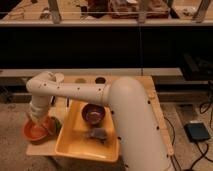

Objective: Place fork in red bowl

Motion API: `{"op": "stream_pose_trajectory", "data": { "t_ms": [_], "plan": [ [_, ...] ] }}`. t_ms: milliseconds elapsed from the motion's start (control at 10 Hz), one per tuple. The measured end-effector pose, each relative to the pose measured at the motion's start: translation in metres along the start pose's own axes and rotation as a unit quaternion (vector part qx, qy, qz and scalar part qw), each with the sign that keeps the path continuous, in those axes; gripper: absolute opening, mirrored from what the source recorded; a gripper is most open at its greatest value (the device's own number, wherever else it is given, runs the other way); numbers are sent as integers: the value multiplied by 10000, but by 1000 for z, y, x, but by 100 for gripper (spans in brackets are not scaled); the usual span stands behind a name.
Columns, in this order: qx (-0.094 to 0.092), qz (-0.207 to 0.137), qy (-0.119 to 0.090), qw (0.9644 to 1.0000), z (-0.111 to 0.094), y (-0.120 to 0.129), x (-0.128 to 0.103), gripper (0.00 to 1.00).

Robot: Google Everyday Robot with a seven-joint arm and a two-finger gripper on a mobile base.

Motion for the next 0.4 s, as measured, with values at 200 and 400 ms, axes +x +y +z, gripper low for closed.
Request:
{"op": "stream_pose_trajectory", "data": {
  "t_ms": [200,400],
  "plan": [
    [-8,6,84,10000,-7,0,1,69],
    [-10,39,115,9999,-11,1,0,69]
  ]
}}
